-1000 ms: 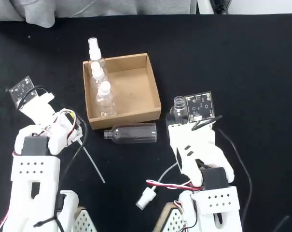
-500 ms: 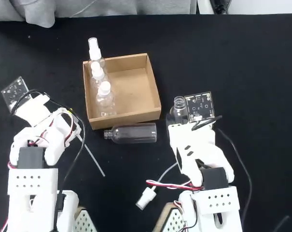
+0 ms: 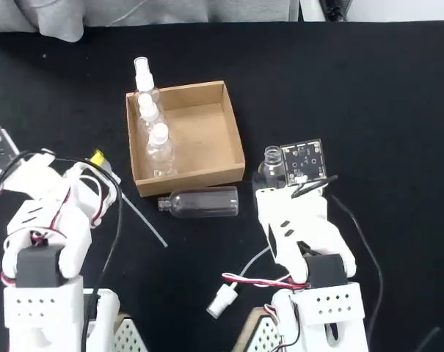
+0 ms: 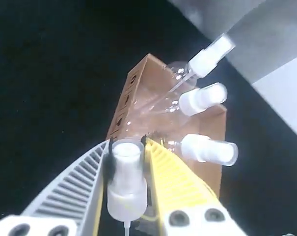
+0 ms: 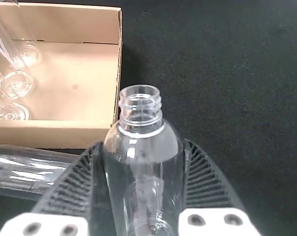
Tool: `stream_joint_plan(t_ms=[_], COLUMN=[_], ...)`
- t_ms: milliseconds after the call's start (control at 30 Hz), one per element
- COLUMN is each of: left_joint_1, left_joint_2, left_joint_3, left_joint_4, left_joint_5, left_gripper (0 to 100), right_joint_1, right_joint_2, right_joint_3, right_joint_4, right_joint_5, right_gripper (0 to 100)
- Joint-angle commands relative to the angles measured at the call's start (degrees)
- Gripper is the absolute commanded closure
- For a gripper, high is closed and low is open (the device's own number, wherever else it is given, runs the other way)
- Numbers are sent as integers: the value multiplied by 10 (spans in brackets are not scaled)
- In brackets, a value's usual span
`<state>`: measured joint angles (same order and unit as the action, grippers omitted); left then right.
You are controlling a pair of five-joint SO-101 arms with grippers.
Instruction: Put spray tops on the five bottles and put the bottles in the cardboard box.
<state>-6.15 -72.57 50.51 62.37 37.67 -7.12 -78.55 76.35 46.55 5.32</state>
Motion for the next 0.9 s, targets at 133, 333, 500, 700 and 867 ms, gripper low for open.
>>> stream_joint_plan(t_ms=[133, 333, 500, 700, 867], left_joint_1=[-6, -6, -6, -6, -6], left_joint_2=[-80, -126, -153, -188, -229], left_joint_3=[-27, -9, 12, 46, 51], left_joint_4=[-3, -4, -32, -60, -57], left_joint_5=[14, 24, 42, 64, 67], left_gripper=[972, 972, 972, 972, 972], right_joint_1=[12, 12, 12, -17, -31], right_joint_2=[-15, -15, -15, -15, -15], right_joint_3=[-2, -3, -7, -5, -2], right_joint_4=[-18, -18, -18, -14, -13], right_joint_5=[2, 2, 3, 30, 47], right_gripper=[910, 910, 910, 910, 910])
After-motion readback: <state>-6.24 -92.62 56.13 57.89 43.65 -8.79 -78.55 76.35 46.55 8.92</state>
